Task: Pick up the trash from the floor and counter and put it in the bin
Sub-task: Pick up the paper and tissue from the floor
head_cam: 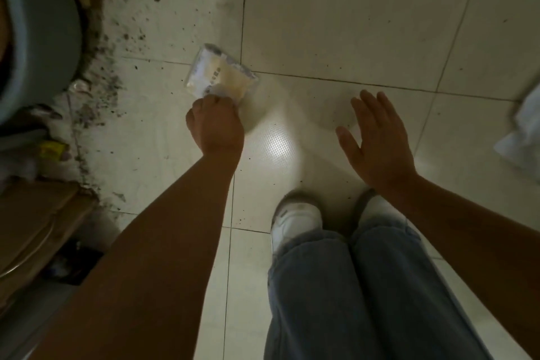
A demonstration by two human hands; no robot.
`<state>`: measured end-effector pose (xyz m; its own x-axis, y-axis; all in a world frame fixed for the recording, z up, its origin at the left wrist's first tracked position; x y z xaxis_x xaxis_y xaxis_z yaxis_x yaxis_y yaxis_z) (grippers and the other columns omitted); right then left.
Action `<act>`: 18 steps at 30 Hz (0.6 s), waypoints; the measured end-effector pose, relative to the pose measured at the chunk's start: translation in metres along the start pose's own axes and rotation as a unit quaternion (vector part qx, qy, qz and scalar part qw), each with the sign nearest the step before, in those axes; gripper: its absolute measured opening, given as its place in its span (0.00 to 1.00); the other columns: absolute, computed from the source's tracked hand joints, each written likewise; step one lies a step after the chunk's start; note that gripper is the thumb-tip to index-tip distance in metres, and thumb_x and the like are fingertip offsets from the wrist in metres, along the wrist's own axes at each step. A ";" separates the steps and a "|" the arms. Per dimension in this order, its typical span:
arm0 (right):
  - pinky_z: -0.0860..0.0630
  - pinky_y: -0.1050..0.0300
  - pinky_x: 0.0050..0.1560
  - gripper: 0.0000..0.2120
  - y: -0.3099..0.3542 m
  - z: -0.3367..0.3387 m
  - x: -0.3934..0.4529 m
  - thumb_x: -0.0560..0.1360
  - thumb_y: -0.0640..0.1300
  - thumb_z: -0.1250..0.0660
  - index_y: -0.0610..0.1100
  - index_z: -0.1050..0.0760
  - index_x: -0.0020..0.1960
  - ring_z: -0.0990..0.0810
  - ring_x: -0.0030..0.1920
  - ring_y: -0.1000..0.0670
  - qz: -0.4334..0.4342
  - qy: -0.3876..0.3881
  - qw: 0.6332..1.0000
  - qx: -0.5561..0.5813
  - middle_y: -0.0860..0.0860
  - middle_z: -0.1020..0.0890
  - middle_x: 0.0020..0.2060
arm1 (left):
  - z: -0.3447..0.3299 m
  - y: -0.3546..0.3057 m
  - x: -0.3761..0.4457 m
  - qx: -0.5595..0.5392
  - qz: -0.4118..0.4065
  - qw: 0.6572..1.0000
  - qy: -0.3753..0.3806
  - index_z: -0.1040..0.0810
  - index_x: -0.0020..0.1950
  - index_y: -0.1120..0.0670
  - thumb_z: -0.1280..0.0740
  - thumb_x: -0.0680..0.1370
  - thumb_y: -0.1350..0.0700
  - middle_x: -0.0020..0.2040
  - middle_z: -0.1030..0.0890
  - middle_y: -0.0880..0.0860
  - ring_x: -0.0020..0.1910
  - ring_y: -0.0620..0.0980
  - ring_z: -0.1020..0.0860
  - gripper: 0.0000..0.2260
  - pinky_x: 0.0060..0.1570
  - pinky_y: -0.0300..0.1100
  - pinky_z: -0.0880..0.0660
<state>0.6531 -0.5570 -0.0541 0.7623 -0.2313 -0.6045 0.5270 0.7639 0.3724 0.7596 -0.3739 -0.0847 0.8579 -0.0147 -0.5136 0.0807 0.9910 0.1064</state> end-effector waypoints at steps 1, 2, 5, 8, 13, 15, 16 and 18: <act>0.43 0.39 0.73 0.37 -0.003 0.003 -0.001 0.72 0.58 0.56 0.35 0.37 0.70 0.42 0.74 0.36 -0.007 0.003 1.000 0.005 0.36 0.35 0.71 | 0.001 -0.002 -0.005 0.003 -0.009 1.000 0.009 0.21 0.58 0.63 0.40 0.80 0.60 0.56 0.19 0.61 0.57 0.59 0.23 0.12 0.61 0.49 0.28; 0.43 0.39 0.73 0.37 -0.004 0.007 -0.002 0.72 0.59 0.56 0.35 0.37 0.70 0.42 0.74 0.36 -0.013 0.006 1.000 0.010 0.36 0.35 0.72 | 0.003 -0.005 -0.010 0.002 -0.019 1.000 0.012 0.21 0.56 0.64 0.40 0.80 0.61 0.54 0.18 0.62 0.55 0.59 0.22 0.11 0.60 0.49 0.28; 0.44 0.41 0.74 0.34 -0.017 0.024 -0.005 0.74 0.58 0.53 0.35 0.37 0.70 0.43 0.74 0.38 -0.059 -0.003 0.998 0.022 0.37 0.36 0.72 | 0.012 -0.023 -0.026 -0.056 -0.081 0.995 -0.012 0.20 0.46 0.68 0.37 0.75 0.66 0.45 0.18 0.67 0.47 0.65 0.20 0.07 0.50 0.52 0.24; 0.47 0.44 0.75 0.26 -0.055 0.045 -0.015 0.78 0.49 0.43 0.35 0.39 0.71 0.45 0.75 0.40 -0.169 -0.027 0.985 0.036 0.38 0.39 0.74 | 0.024 -0.067 -0.047 -0.081 -0.183 0.980 -0.009 0.21 0.38 0.67 0.37 0.72 0.64 0.37 0.18 0.65 0.37 0.63 0.19 0.08 0.37 0.47 0.21; 0.46 0.40 0.75 0.32 -0.139 0.067 -0.039 0.75 0.46 0.36 0.39 0.46 0.73 0.47 0.75 0.40 -0.347 -0.048 0.937 -0.002 0.39 0.44 0.75 | 0.036 -0.164 -0.085 -0.128 -0.338 0.932 0.039 0.21 0.35 0.64 0.37 0.71 0.61 0.32 0.18 0.61 0.31 0.59 0.20 0.09 0.31 0.42 0.21; 0.45 0.39 0.74 0.32 -0.166 0.065 -0.043 0.75 0.46 0.36 0.41 0.47 0.74 0.46 0.74 0.38 -0.389 -0.077 0.918 0.023 0.37 0.45 0.75 | 0.034 -0.196 -0.093 -0.143 -0.369 0.917 0.040 0.21 0.35 0.64 0.37 0.71 0.60 0.32 0.19 0.62 0.31 0.59 0.20 0.10 0.30 0.42 0.21; 0.43 0.39 0.73 0.31 -0.178 0.063 -0.043 0.75 0.45 0.36 0.43 0.46 0.73 0.43 0.73 0.38 -0.401 -0.092 0.910 0.045 0.37 0.43 0.74 | 0.031 -0.208 -0.095 -0.139 -0.394 0.908 0.033 0.21 0.34 0.64 0.40 0.71 0.59 0.31 0.19 0.61 0.30 0.58 0.20 0.12 0.29 0.42 0.22; 0.37 0.43 0.68 0.23 -0.199 0.057 -0.044 0.76 0.42 0.39 0.44 0.38 0.70 0.35 0.68 0.38 -0.413 -0.112 0.901 0.074 0.38 0.33 0.69 | 0.022 -0.227 -0.099 -0.117 -0.442 0.889 0.025 0.22 0.34 0.64 0.44 0.71 0.57 0.31 0.20 0.61 0.30 0.58 0.21 0.15 0.28 0.43 0.22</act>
<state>0.5364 -0.7328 -0.0619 0.1356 -0.8124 -0.5671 0.9810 0.1903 -0.0382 0.6677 -0.6006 -0.0395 0.4872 -0.8012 -0.3474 0.5992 0.5961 -0.5345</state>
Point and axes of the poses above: each hand's wrist, its own x-axis towards the middle knuckle, its own z-axis out of the back of the hand, y = z × x, the point moved 1 cm from there along x, towards the middle knuckle
